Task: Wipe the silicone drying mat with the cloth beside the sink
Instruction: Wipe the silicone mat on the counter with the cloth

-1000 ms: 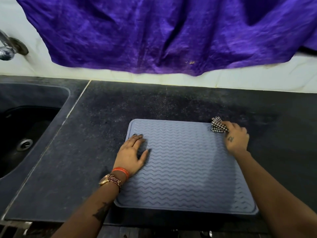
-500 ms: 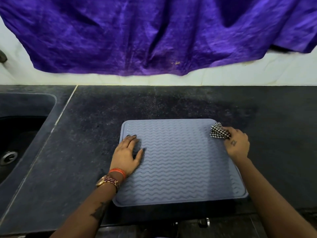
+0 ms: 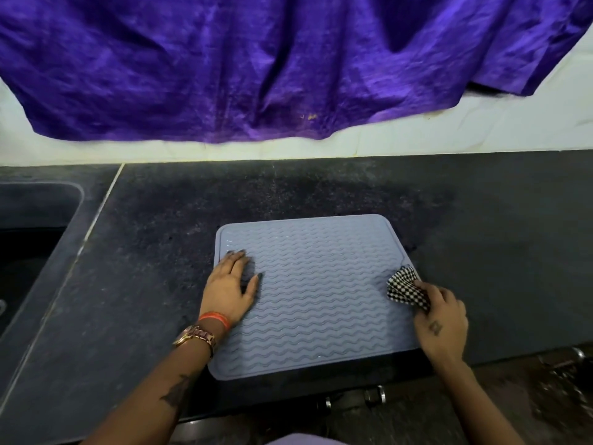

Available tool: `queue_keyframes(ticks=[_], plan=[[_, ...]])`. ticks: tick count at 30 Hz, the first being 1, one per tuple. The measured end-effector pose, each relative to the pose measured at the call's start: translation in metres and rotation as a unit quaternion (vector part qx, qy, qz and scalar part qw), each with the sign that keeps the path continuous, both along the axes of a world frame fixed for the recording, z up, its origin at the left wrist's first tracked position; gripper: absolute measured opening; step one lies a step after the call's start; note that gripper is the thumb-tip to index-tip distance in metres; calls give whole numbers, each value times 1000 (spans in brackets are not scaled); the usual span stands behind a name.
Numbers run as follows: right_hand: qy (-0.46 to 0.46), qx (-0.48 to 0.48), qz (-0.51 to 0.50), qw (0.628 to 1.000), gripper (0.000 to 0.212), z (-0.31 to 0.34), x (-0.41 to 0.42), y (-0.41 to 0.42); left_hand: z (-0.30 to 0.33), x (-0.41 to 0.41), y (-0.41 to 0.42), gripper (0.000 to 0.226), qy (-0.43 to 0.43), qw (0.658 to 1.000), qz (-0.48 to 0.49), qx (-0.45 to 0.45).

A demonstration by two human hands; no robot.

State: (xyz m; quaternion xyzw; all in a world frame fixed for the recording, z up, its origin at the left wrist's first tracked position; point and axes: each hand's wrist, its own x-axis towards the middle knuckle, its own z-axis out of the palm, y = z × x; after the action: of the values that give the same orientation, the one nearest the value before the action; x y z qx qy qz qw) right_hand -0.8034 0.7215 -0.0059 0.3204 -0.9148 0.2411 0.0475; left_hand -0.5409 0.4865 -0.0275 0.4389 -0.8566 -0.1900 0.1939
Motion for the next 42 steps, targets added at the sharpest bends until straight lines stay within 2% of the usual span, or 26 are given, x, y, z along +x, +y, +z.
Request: queue_keyframes(ticks=[2, 7, 10, 12, 15, 17, 19, 22, 24, 25, 27, 29, 30, 31, 35, 36, 38, 39, 40, 42], plan=[[-4, -36, -16, 999, 53, 1, 6, 5, -1, 1, 1, 50, 2, 1000, 0, -1], [34, 0, -3, 999, 51, -9, 36, 17, 0, 1, 0, 50, 1, 1000, 1, 2], [0, -50, -17, 999, 45, -2, 37, 17, -1, 1, 1, 50, 0, 1000, 1, 3], [12, -59, 14, 998, 39, 0, 52, 14, -1, 2, 1, 49, 3, 1000, -1, 9], [54, -2, 90, 994, 40, -6, 74, 13, 3, 3, 1, 46, 28, 999, -2, 25], [1, -5, 92, 996, 43, -2, 69, 8, 6, 7, 1, 44, 56, 998, 8, 28], [-79, -44, 81, 993, 40, 7, 53, 2, 8, 14, -2, 44, 63, 997, 22, 23], [-153, -115, 55, 980, 37, 22, 26, -14, 12, 31, -12, 44, 49, 998, 45, 15], [-256, -200, 25, 945, 40, 34, 9, -32, 14, 43, -19, 44, 34, 997, 71, 14], [-320, -249, 6, 914, 39, 38, 0, -43, 14, 48, -21, 45, 26, 996, 81, 17], [-466, -337, -31, 818, 36, 46, -21, -64, 13, 55, -19, 51, 12, 996, 89, 27], [-597, -374, -35, 709, 35, 55, -40, -84, 11, 57, -14, 61, -3, 996, 86, 31], [-628, -373, -30, 682, 31, 59, -47, -93, 9, 57, -12, 64, -10, 996, 86, 29], [-637, -366, -30, 678, 26, 61, -52, -102, 8, 57, -11, 68, -14, 996, 86, 23], [-551, -373, -77, 743, 31, 54, -68, -141, 6, 57, -12, 76, -12, 996, 88, 2], [-508, -351, -93, 781, 37, 50, -71, -148, 6, 56, -12, 75, -13, 996, 87, -6], [-342, -195, -144, 908, 54, 40, -75, -156, 7, 54, -12, 76, -15, 996, 82, -15], [-246, -104, -144, 953, 61, 32, -76, -156, 8, 54, -12, 79, -17, 997, 78, -18], [-160, -29, -118, 980, 64, 24, -76, -156, 8, 54, -12, 82, -18, 997, 75, -19], [-67, 58, -59, 994, 60, 9, -77, -158, 9, 54, -13, 77, -24, 997, 74, -19]])
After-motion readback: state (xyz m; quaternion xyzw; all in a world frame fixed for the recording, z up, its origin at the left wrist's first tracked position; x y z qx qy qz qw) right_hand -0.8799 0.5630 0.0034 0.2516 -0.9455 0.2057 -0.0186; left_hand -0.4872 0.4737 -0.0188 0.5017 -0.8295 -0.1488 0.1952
